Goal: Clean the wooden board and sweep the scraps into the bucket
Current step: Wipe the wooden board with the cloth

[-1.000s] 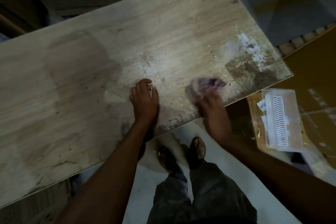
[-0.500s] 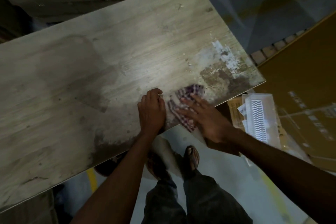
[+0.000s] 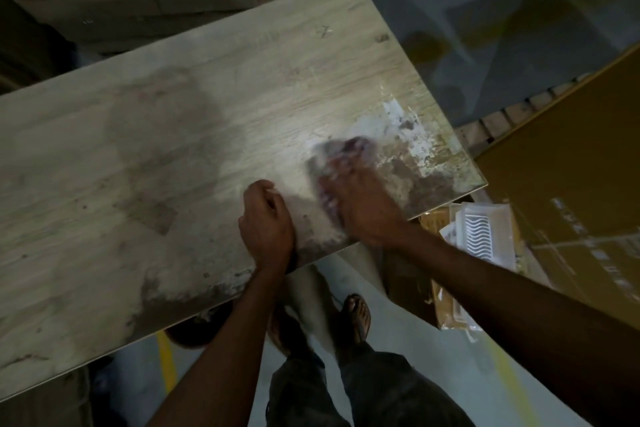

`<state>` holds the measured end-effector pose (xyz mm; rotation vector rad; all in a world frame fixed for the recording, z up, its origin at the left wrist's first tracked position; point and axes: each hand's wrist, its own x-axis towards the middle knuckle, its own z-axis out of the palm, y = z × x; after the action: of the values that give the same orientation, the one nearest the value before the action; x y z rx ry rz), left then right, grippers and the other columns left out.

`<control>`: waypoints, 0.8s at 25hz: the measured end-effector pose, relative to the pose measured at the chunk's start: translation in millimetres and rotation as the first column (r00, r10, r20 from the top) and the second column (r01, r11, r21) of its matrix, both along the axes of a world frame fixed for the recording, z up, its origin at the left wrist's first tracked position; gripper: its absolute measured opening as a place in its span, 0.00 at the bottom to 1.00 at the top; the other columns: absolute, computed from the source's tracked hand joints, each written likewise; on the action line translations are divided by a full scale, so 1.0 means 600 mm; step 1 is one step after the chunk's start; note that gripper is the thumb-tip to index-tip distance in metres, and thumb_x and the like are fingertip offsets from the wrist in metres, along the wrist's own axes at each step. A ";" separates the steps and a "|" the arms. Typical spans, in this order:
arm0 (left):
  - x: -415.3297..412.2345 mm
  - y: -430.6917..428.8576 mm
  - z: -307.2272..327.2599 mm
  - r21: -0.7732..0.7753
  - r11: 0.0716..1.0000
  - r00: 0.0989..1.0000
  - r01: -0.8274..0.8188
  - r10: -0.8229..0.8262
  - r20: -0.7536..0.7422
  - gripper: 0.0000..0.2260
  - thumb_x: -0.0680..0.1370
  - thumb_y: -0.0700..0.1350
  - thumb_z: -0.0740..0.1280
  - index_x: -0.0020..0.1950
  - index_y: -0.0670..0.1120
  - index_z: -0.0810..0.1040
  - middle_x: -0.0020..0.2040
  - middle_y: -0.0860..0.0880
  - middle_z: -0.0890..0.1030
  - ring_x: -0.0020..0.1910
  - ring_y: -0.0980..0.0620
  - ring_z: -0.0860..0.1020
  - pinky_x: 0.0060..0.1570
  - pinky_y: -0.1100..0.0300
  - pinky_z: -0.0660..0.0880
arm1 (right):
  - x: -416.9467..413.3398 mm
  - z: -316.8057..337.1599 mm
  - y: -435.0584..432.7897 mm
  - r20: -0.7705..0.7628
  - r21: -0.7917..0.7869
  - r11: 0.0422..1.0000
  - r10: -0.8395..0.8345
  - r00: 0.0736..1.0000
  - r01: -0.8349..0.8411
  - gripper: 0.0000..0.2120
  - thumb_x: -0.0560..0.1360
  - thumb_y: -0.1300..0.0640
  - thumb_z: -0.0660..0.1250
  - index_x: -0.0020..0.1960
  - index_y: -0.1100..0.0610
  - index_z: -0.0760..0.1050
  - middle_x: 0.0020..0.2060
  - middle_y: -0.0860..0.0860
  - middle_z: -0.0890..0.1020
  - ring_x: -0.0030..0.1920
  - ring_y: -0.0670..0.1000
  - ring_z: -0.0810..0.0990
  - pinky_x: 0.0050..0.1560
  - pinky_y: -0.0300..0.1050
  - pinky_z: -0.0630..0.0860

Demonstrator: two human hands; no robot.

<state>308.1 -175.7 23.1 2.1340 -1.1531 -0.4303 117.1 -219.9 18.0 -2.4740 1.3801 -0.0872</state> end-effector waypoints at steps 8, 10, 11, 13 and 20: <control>0.070 -0.066 0.000 -0.105 0.968 0.910 -0.229 0.175 -0.375 0.05 0.78 0.44 0.64 0.48 0.56 0.73 0.37 0.47 0.79 0.32 0.47 0.77 0.37 0.45 0.79 | 0.065 -0.006 -0.107 0.074 -0.060 0.998 -0.009 0.997 0.013 0.30 0.83 0.52 0.56 0.84 0.52 0.54 0.82 0.59 0.57 0.82 0.62 0.52 0.82 0.59 0.48; 0.086 -0.096 -0.004 -0.093 0.984 0.906 -0.153 0.103 -0.411 0.05 0.76 0.45 0.64 0.46 0.56 0.73 0.35 0.45 0.79 0.30 0.45 0.77 0.33 0.41 0.79 | 0.071 -0.009 -0.111 0.059 -0.138 0.961 0.251 0.966 -0.242 0.29 0.83 0.52 0.54 0.83 0.49 0.56 0.82 0.57 0.60 0.82 0.60 0.55 0.81 0.57 0.49; 0.092 -0.110 -0.005 -0.077 0.992 0.919 -0.102 0.065 -0.388 0.05 0.75 0.45 0.64 0.45 0.56 0.74 0.35 0.46 0.79 0.30 0.44 0.78 0.32 0.40 0.79 | 0.058 -0.011 -0.148 0.087 -0.133 0.979 0.167 0.982 -0.154 0.28 0.82 0.53 0.52 0.83 0.50 0.55 0.81 0.59 0.60 0.82 0.61 0.55 0.81 0.56 0.49; 0.105 -0.137 -0.005 -0.025 0.998 0.910 -0.056 0.041 -0.412 0.05 0.74 0.44 0.64 0.45 0.54 0.75 0.31 0.49 0.78 0.27 0.42 0.78 0.31 0.40 0.79 | 0.053 0.004 -0.205 0.119 -0.087 0.964 -0.241 0.963 0.252 0.30 0.81 0.52 0.52 0.83 0.54 0.55 0.81 0.63 0.57 0.82 0.65 0.52 0.81 0.59 0.47; 0.146 -0.239 0.007 0.048 0.976 0.973 0.211 -0.215 0.089 0.05 0.77 0.48 0.63 0.52 0.54 0.75 0.39 0.51 0.81 0.40 0.47 0.79 0.40 0.54 0.73 | 0.121 -0.040 -0.316 0.090 -0.169 0.982 -0.074 0.993 0.089 0.32 0.80 0.56 0.64 0.82 0.55 0.59 0.80 0.62 0.62 0.81 0.66 0.57 0.80 0.62 0.52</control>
<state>395.5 -318.8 27.6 2.0895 -1.4459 -0.4552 189.9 -409.5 -5.7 -2.5184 1.4954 -0.3384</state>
